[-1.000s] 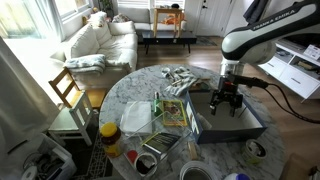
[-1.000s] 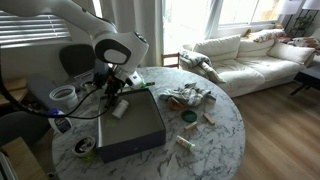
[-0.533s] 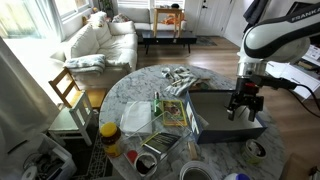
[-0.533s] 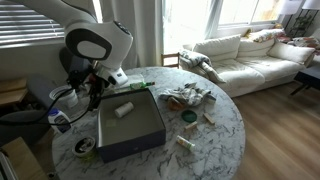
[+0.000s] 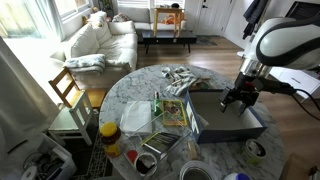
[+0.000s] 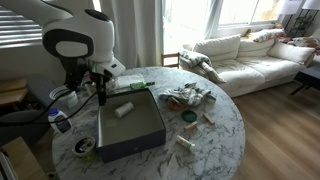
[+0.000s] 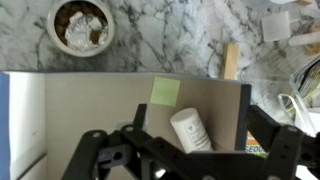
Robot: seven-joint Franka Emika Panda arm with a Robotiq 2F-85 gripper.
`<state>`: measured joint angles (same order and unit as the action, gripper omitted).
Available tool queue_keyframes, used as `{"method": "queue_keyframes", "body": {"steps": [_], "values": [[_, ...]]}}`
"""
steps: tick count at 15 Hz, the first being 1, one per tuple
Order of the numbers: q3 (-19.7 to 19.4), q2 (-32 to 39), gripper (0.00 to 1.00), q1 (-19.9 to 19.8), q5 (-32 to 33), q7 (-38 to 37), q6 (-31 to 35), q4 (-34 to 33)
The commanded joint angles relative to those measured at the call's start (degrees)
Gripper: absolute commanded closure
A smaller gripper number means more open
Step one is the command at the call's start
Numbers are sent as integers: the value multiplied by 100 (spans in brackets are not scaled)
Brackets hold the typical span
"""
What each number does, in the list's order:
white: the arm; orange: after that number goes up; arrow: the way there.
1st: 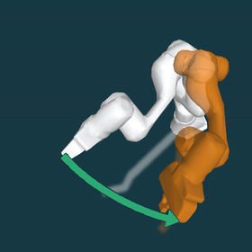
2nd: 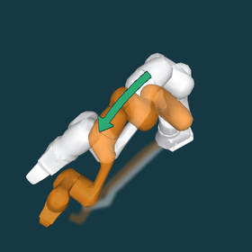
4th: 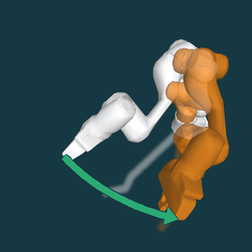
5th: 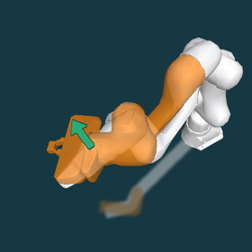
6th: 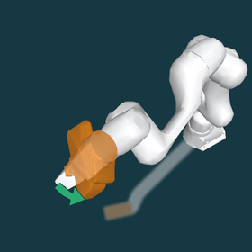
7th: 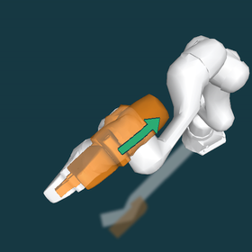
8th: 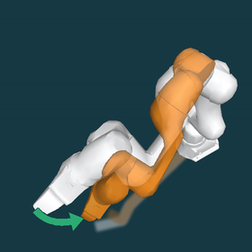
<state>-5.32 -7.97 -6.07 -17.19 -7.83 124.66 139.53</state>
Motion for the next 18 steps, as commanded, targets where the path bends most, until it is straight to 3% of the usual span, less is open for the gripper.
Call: {"method": "queue_keyframes", "body": {"steps": [1, 2, 3, 6, 8, 10, 13, 18], "values": [[83, 448, 0, 180, -3, 650, 843, -64], [113, 582, 0, 194, 39, 577, 1053, -104], [86, 232, 0, 158, 24, 372, 706, -15], [117, 520, 0, 196, 25, 468, 980, -66], [95, 796, 0, 87, 1083, -289, 1308, -181], [16, 1183, 0, 20, 1576, -447, 1356, -409], [-57, 1632, 0, -6, 1579, 21, 1399, -664], [110, 2291, 0, -145, 788, 1381, 1335, -1121]]}}
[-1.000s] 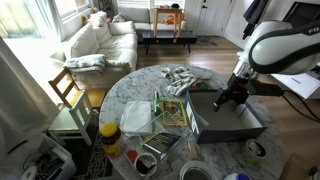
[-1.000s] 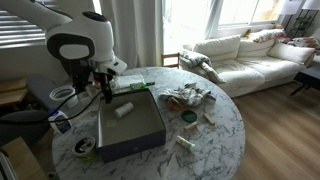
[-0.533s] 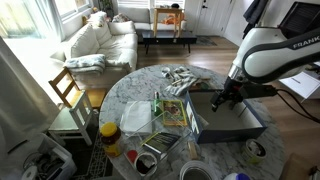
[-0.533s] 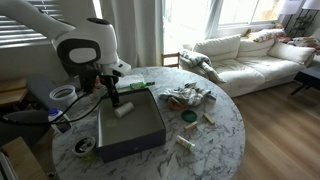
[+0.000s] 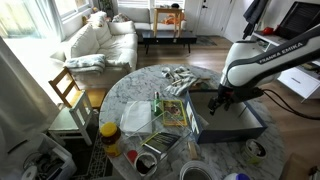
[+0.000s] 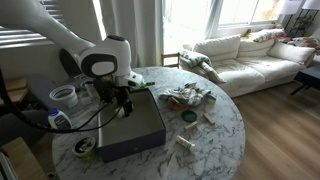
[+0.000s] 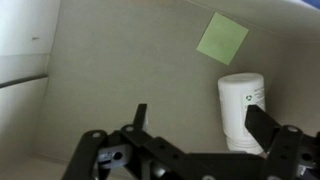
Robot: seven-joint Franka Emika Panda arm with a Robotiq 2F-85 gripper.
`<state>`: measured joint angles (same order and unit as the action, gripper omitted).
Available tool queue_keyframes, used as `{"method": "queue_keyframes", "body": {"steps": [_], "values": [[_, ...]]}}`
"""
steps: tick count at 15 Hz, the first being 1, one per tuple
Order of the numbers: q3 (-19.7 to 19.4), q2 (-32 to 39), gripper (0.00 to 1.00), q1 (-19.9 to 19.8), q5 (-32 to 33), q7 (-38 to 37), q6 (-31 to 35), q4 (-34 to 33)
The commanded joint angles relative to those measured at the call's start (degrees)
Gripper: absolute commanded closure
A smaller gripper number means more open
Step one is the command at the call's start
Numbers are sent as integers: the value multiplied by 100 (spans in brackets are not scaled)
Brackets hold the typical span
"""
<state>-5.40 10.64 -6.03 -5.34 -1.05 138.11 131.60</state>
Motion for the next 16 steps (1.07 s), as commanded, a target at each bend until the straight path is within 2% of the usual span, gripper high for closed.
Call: {"method": "queue_keyframes", "body": {"steps": [1, 7, 10, 14, 16], "values": [[154, 527, 0, -194, -558, 919, -11, -415], [516, 927, 0, -412, -1592, 1861, 275, -598], [571, 1102, 0, -337, -1453, 1824, 740, -563], [899, 1282, 0, -432, -1636, 1920, 1694, -547], [993, 1375, 0, -474, -1564, 1869, 1937, -557]]}}
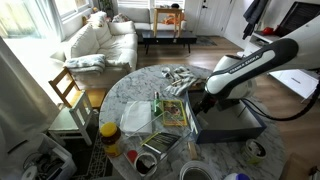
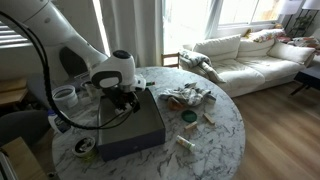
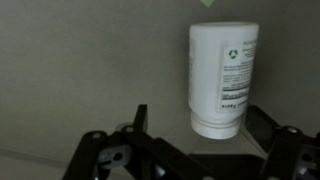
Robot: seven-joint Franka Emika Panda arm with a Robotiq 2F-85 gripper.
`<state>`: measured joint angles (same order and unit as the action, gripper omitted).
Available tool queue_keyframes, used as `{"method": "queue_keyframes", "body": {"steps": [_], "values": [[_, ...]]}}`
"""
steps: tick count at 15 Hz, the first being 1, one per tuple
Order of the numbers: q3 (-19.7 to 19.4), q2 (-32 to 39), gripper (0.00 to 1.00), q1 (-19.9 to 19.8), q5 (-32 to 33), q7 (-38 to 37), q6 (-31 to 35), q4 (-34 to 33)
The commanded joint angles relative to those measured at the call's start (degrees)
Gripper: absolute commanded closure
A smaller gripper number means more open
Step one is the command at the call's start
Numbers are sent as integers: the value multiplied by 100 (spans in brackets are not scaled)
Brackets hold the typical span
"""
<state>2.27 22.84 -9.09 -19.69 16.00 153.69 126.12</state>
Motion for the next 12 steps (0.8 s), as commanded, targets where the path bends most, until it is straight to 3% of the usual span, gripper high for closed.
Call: {"method": "queue_keyframes", "body": {"steps": [1, 3, 5, 9, 12], "values": [[196, 205, 0, -138, -2, 59, 441, -13], [145, 278, 1, -100, 149, -63, 456, -10], [85, 325, 26, -78, 251, -154, 411, -12], [-85, 266, 56, -39, 505, -271, 285, 24], [-90, 89, 63, -184, 635, -142, 138, 68]]}}
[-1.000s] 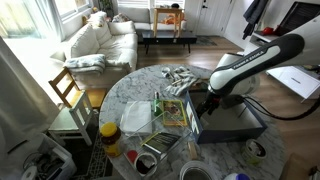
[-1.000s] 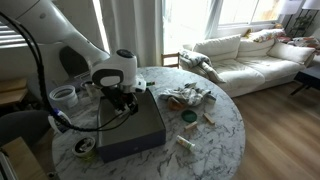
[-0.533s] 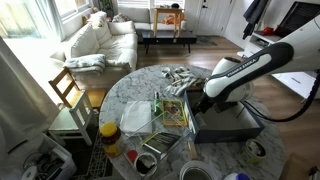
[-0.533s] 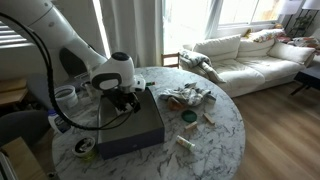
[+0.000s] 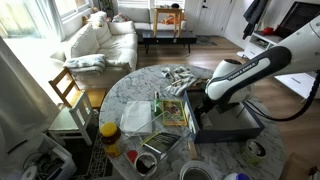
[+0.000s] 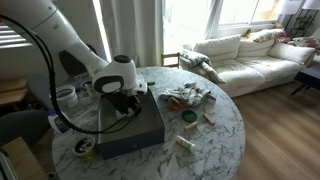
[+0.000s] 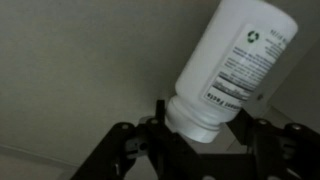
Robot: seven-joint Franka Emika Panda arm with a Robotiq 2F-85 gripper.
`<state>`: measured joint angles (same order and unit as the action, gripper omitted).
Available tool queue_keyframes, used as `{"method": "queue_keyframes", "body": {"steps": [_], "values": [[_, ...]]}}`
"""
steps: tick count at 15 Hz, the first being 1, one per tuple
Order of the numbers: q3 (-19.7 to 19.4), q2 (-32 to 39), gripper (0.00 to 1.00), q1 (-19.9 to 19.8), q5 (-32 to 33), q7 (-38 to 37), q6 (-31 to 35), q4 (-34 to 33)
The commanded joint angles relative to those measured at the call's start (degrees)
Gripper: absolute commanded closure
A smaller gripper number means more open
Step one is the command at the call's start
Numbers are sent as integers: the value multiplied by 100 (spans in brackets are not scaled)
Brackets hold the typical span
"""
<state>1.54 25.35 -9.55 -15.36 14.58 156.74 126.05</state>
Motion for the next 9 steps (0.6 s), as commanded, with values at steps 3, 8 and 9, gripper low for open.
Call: {"method": "queue_keyframes", "body": {"steps": [3, 8, 9], "values": [[447, -377, 74, -659, -215, 832, 4, 175], [1996, -592, 74, -2018, -1587, 2995, 80, 196], [2350, -609, 74, -2333, -1812, 3423, 69, 179]]}}
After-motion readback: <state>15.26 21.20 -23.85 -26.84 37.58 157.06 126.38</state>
